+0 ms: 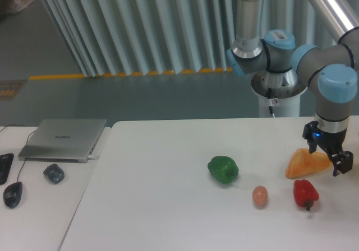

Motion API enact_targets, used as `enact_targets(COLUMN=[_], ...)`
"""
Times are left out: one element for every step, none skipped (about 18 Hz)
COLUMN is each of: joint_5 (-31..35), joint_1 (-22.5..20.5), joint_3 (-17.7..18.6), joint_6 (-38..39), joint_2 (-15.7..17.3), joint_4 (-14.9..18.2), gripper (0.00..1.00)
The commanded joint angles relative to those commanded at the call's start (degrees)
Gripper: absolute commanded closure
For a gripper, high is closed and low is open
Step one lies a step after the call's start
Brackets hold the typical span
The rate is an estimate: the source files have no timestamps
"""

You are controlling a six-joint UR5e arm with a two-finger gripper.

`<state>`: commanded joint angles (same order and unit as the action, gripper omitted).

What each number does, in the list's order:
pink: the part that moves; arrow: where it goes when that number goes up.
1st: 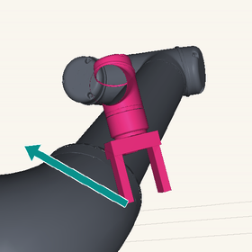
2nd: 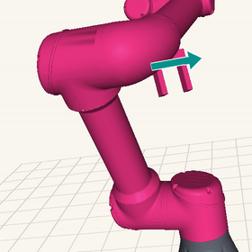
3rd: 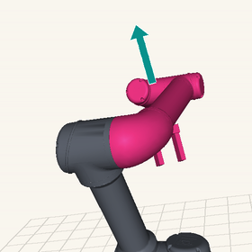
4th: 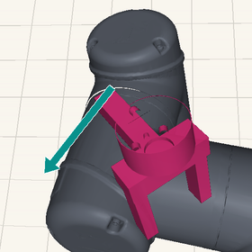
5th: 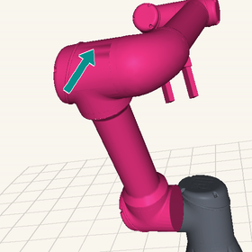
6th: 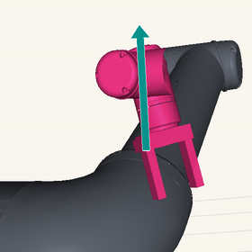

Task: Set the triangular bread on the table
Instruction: 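Lower the triangular bread onto the table and open the gripper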

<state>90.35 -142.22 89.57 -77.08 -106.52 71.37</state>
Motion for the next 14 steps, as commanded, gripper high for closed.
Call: enact_targets(joint_5=[0.0, 0.0, 0.0, -0.1, 0.0, 0.1, 0.0, -0.1, 0.0, 0.0, 0.1, 0.0, -0.1, 0.0], joint_1=[0.4, 0.7, 0.9, 0.9, 1.0, 1.1, 1.1, 1.2, 1.2, 1.2, 1.4, 1.4, 1.3, 1.3], joint_3=[-0.5, -0.8, -0.8, -0.9, -1.1, -1.3, -1.4, -1.4, -1.4, -1.2, -1.2, -1.5, -1.5, -1.5], joint_6=[0.0, -0.1, -0.3, -0.8, -2.1, -3.5, -4.2, -4.2, -4.2, -4.1, -4.1, -4.1, -4.1, -4.1], joint_2=[0.0, -0.1, -0.1, -0.1, 0.0, 0.0, 0.0, 0.1, 0.1, -0.1, -0.2, -0.2, -0.1, -0.1], joint_4=[0.0, 0.0, 0.0, 0.0, 0.0, 0.0, 0.0, 0.0, 0.0, 0.0, 0.0, 0.0, 0.0, 0.0], gripper=[0.00, 0.00, 0.00, 0.00, 0.00, 0.00, 0.00, 0.00, 0.00, 0.00, 0.00, 0.00, 0.00, 0.00])
